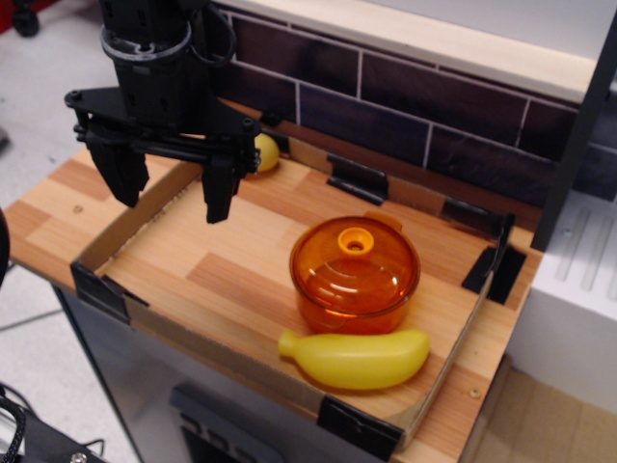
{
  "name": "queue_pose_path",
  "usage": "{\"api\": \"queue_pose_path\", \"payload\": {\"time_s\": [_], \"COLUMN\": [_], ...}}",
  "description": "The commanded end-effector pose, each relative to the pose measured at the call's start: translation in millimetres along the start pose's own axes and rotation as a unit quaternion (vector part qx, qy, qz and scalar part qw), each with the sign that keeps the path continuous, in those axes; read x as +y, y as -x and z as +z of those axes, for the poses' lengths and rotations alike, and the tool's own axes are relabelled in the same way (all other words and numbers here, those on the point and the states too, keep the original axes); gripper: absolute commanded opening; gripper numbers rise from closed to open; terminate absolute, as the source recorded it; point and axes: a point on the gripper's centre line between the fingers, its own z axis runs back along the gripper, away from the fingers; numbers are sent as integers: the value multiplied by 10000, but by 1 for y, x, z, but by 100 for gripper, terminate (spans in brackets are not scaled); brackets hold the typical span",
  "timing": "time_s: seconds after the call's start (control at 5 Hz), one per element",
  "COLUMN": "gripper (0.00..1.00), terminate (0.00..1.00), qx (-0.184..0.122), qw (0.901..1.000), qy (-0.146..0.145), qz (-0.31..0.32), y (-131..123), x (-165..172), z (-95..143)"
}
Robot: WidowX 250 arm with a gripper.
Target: Take lid off pot
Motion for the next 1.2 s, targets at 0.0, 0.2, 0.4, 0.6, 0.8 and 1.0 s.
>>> {"api": "queue_pose_path", "payload": {"time_s": [0.0,0.2,0.4,0.6,0.8,1.0], "gripper": [100,100,100,100,100,100], "terminate": [0,0,0,0,0,0], "qx": [0,100,255,294,289,268], "qw": [10000,9995,9986,9978,9973,9967], "qy": [0,217,410,561,654,735], "qz": [0,-184,-225,-175,-190,-207], "y": [0,-7,-14,-24,-30,-31], "x": [0,-18,-39,-57,-77,-90], "z": [0,-9,-5,-7,-7,-5]}}
